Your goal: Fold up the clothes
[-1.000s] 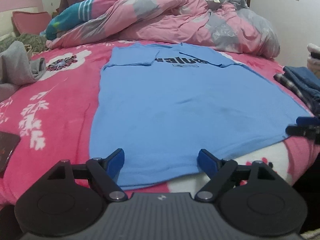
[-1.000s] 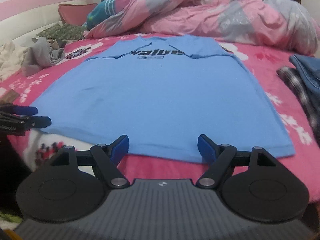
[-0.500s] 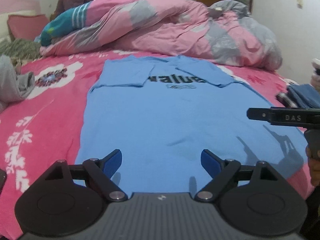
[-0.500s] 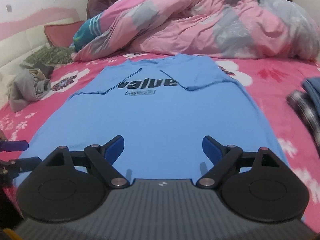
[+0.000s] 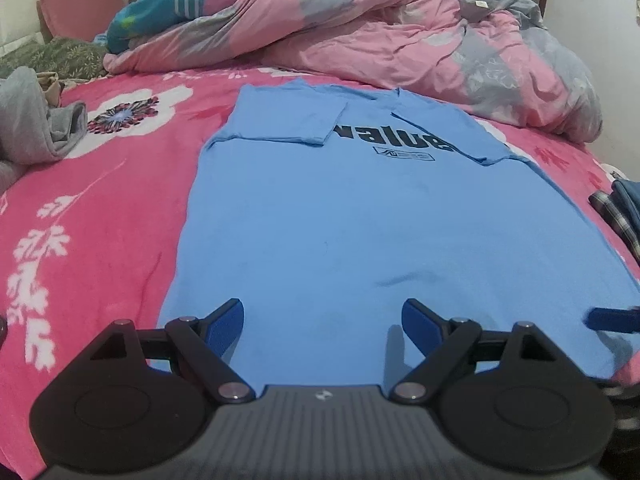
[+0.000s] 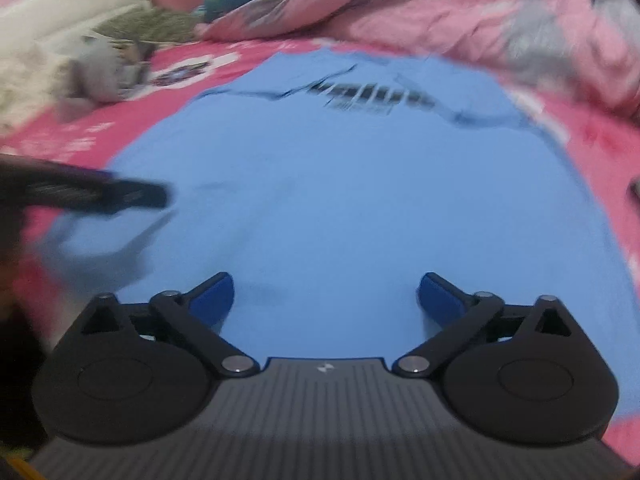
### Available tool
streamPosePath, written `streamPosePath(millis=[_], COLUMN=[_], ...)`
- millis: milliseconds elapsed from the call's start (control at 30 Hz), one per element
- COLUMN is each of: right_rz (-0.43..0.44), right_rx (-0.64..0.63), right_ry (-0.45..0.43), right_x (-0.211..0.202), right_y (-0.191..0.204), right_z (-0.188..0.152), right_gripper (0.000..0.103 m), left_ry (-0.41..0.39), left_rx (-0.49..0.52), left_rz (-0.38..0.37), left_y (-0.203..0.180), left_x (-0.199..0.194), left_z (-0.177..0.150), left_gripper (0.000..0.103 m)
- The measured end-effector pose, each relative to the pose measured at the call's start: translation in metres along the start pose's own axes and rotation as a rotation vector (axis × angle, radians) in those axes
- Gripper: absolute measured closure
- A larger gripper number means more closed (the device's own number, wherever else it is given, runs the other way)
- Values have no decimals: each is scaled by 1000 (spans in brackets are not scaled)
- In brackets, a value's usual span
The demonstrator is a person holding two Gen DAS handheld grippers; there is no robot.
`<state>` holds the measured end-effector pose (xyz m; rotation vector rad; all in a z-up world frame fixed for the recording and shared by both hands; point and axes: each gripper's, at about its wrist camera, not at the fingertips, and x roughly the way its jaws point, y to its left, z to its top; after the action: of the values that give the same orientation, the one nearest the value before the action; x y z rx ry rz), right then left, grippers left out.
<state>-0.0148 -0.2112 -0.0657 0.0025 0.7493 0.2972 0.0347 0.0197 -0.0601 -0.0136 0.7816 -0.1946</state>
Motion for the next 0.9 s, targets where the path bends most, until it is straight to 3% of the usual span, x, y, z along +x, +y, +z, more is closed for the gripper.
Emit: streamPosePath(millis=[67, 200, 300, 367, 500, 900], right_rz=[-7, -113, -143, -154, -222, -204], right_rx=[33, 103, 166, 167, 75, 100], right_ry=[-23, -104, -69, 18, -8, -19], right_x=[-18, -28, -9, 12, 18, 18], right_y=[-8, -32, -51, -57, -41, -47], right_z=[2, 16, 17, 9, 0, -3], right_gripper=[1, 1, 1, 1, 1, 1], left_ry=[-5, 2, 14, 22, 38, 97], left_rx=[1, -8, -13, -17, -24, -48], left_rz=[-1, -2, 14, 25, 47, 94], left_y=[-4, -12, -16, -19, -24, -32], left_x=[-1, 1, 4, 6, 11, 18], left_z=[2, 3, 0, -1, -5, -4], left_gripper=[14, 9, 6, 3, 0, 0])
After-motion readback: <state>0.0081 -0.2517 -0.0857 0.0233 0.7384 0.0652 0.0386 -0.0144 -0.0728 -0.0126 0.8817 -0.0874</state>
